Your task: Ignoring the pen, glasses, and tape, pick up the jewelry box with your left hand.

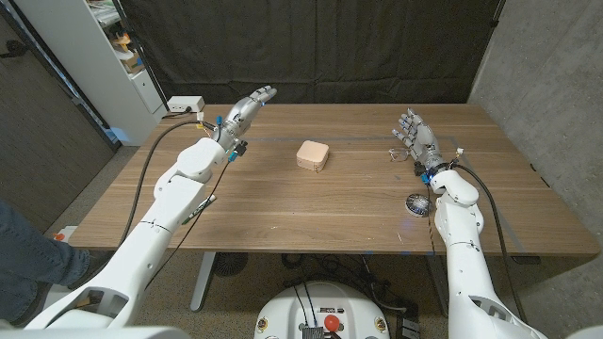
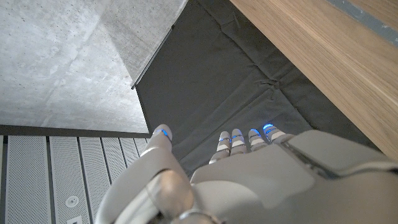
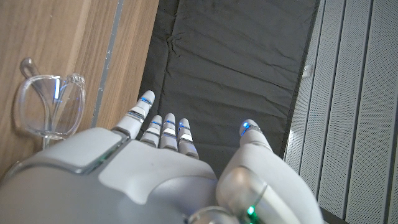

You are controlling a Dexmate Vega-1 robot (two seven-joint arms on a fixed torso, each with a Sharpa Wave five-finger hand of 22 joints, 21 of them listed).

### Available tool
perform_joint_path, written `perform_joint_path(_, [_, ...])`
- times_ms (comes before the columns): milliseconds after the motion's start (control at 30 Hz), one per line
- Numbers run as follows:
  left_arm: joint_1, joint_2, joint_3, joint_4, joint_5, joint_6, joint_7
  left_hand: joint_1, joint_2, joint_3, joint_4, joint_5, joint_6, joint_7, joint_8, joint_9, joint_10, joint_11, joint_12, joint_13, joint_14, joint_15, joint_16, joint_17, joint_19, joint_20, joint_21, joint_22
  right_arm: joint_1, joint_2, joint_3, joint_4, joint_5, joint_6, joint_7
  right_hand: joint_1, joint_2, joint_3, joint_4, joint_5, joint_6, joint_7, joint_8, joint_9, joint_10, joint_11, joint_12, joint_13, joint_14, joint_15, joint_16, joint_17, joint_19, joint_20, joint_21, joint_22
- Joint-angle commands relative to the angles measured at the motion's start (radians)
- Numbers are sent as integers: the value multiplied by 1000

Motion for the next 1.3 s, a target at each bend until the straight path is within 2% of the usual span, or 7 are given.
perform_joint_path(33, [-10, 22, 22, -35, 53, 24, 9, 13, 3, 2, -5, -5, 3, 3, 7, 5, -2, 0, 2, 5, -11, -4, 3, 3, -81, 6, 0, 5, -3, 4, 6, -6, 11, 2, 0, 1, 7, -1, 1, 6, 9, -4, 4, 2, 0, -2, 3, 3, 7, 0, 4, 1, 4, 3, -3, 4])
perform_joint_path(300, [-17, 50, 36, -77, 102, 60, 9, 18, 4, 4, -8, -6, 2, 3, 7, 5, -3, -2, 1, 5, -12, -3, 3, 3, -82, 8, 0, 5, -2, 10, 10, -15, 17, 3, -1, 1, 8, -1, 0, 6, 10, -4, 4, 2, -1, -3, 3, 3, 8, 0, 4, 1, 4, 2, -3, 4])
perform_joint_path(567, [-31, 66, 56, -90, 146, 78, 7, 22, 5, 5, -12, -7, -1, 2, 5, 5, -4, -4, 0, 5, -12, -4, 2, 3, -85, 11, -1, 5, -6, 13, 10, -18, 14, 2, -5, 0, 8, -1, 0, 6, 11, -3, 4, 2, 0, -2, 2, 3, 8, 0, 4, 1, 4, 2, -3, 4])
perform_joint_path(733, [-37, 80, 81, -101, 215, 87, 33, 26, 5, 6, -15, -9, -10, 2, 2, 6, -10, -4, -2, 5, -16, -4, 1, 3, -88, 12, -2, 5, -8, 15, 15, -17, 17, 2, -8, 0, 8, -2, 0, 6, 12, -4, 4, 2, 0, -3, 2, 3, 8, 0, 4, 1, 4, 3, -3, 4])
perform_joint_path(1300, [-62, 85, 111, -98, 277, 85, 35, 36, 5, 9, -23, -10, -11, -1, 3, 6, -10, -6, -2, 5, -19, -7, 0, 3, -93, 15, -2, 5, -18, 15, 17, -16, 13, 13, -10, 1, 10, -2, -1, 6, 14, -8, 4, 2, 1, -6, 2, 4, 10, -2, 4, 0, 5, 2, -3, 4])
